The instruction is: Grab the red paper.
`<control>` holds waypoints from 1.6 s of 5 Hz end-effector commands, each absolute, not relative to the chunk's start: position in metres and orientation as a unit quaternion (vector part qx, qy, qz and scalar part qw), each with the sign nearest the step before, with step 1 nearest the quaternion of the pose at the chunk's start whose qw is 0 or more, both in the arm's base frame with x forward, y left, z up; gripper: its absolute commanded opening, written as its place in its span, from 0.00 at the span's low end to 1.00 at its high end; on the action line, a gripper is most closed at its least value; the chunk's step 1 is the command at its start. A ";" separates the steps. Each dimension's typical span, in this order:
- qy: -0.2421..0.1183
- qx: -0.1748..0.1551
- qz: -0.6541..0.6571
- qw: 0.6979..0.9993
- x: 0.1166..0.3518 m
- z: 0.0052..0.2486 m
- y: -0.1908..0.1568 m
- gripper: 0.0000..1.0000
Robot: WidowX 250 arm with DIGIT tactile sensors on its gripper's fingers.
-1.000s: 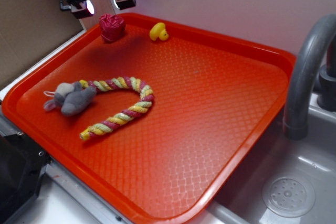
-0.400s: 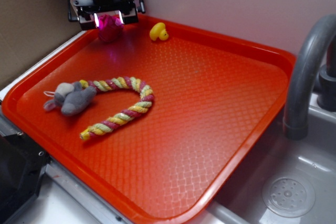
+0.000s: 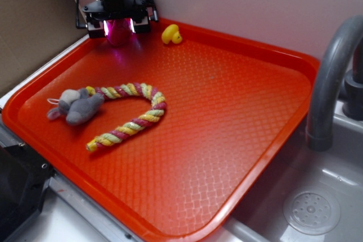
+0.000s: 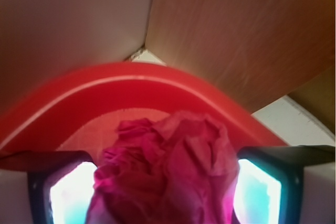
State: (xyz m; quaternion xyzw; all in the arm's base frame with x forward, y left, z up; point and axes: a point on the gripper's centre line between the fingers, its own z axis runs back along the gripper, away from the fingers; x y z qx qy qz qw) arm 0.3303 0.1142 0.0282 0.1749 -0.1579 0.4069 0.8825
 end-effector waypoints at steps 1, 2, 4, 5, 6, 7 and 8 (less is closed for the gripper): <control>-0.181 0.175 0.418 0.873 0.340 0.048 0.132 0.00; -0.183 0.172 0.399 0.882 0.336 0.061 0.128 0.00; -0.162 0.104 0.227 0.955 0.305 0.139 0.080 0.00; -0.150 0.077 0.166 0.971 0.285 0.175 0.056 0.00; -0.121 0.009 0.105 0.987 0.256 0.219 0.026 0.00; -0.091 -0.055 0.088 0.990 0.222 0.258 0.009 0.00; -0.079 -0.094 0.079 0.989 0.220 0.273 0.018 0.00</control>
